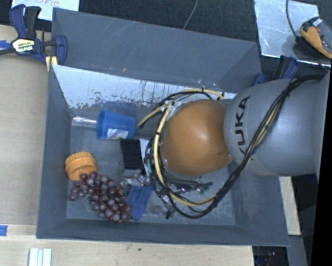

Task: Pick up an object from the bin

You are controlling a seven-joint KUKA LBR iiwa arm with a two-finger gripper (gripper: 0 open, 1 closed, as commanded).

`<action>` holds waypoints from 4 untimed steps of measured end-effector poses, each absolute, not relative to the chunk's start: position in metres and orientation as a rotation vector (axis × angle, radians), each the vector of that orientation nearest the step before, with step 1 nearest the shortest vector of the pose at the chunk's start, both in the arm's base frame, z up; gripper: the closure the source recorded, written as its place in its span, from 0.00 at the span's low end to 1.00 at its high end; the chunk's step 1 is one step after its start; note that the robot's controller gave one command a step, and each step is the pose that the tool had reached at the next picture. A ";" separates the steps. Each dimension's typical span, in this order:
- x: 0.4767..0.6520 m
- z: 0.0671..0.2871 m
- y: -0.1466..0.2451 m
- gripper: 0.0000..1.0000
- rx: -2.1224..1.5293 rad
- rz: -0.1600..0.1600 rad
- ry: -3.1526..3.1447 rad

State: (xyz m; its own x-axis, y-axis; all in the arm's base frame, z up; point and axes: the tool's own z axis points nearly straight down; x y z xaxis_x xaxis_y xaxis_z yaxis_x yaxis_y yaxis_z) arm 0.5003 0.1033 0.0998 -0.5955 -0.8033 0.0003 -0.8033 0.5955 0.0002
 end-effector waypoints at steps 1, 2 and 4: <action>0.538 0.071 0.120 0.00 1.496 0.002 -2.773; 0.521 0.072 0.124 1.00 1.837 0.007 -2.566; 0.520 0.080 0.124 1.00 1.835 0.005 -2.565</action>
Offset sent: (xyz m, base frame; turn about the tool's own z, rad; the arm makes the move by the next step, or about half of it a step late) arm 0.0178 0.0207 -0.0298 -0.3149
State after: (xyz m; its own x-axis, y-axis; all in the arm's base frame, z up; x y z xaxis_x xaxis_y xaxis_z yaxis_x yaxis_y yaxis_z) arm 0.5203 0.1240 0.0800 -0.3231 -0.9463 -0.0078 -0.9463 0.3232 -0.0097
